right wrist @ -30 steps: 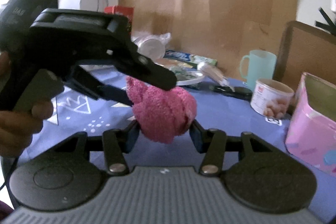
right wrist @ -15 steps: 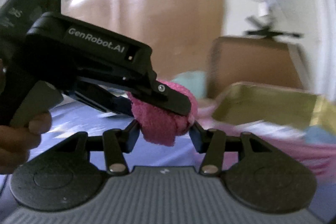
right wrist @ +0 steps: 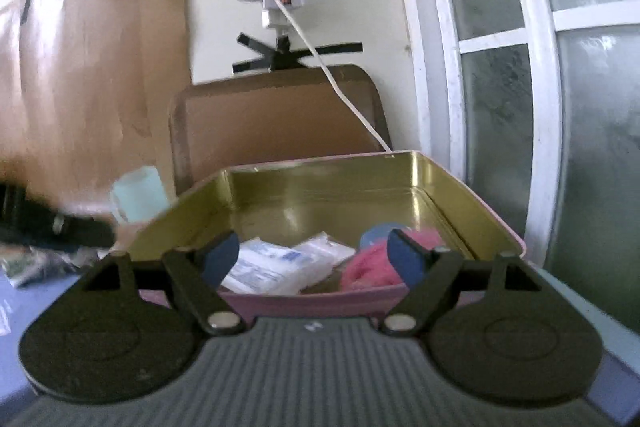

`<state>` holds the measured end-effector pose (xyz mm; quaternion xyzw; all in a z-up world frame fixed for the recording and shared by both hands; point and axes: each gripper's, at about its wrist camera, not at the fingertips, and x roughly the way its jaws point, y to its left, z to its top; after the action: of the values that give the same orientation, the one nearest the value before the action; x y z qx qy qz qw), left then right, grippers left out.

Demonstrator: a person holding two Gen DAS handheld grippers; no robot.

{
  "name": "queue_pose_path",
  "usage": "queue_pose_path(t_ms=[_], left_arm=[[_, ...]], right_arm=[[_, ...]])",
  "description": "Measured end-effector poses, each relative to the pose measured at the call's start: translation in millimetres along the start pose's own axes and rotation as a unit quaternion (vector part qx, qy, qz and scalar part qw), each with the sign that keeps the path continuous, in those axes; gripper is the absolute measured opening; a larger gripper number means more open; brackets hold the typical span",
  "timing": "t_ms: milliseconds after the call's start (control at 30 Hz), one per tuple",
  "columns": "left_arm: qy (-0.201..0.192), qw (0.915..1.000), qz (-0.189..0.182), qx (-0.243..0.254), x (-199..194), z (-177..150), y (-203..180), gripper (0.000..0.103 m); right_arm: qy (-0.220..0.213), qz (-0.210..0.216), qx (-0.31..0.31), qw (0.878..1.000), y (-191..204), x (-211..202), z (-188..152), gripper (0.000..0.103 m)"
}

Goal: Organize soft objects
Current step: 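Carry the pink ball into the pink tin and open the right tool, then grasp the bag of cotton swabs with the right tool and lift it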

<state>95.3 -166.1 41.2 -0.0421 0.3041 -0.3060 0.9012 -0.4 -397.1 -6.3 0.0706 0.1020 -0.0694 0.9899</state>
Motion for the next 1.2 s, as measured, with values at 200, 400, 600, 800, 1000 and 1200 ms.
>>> queue_pose_path(t_ms=[200, 400, 600, 800, 1000, 1200], left_arm=[[0.007, 0.9924, 0.116, -0.039, -32.8, -33.3, 81.0, 0.088], [-0.009, 0.9596, 0.273, -0.069, -67.1, -64.2, 157.9, 0.088], [-0.064, 0.9578, 0.239, -0.146, -91.7, -72.0, 187.5, 0.088], [-0.074, 0.9622, 0.231, -0.124, -92.0, -70.0, 177.3, 0.089], [-0.076, 0.9634, 0.219, -0.134, -91.5, -71.1, 183.0, 0.090], [-0.083, 0.9626, 0.201, -0.161, -97.5, -72.6, 191.3, 0.090]], right_arm=[[-0.010, 0.095, -0.043, 0.995, 47.7, -0.3, 7.4, 0.062], [0.051, 0.222, -0.096, 0.969, 131.5, 22.3, 1.8, 0.047], [0.080, 0.265, -0.187, 0.942, 226.8, 65.3, -2.5, 0.055], [0.112, 0.246, -0.243, 0.932, 285.9, 124.1, -9.8, 0.073], [0.150, 0.216, -0.219, 0.940, 278.0, 148.4, -10.7, 0.033], [0.077, 0.276, -0.225, 0.931, 238.0, 62.8, 1.2, 0.022]])
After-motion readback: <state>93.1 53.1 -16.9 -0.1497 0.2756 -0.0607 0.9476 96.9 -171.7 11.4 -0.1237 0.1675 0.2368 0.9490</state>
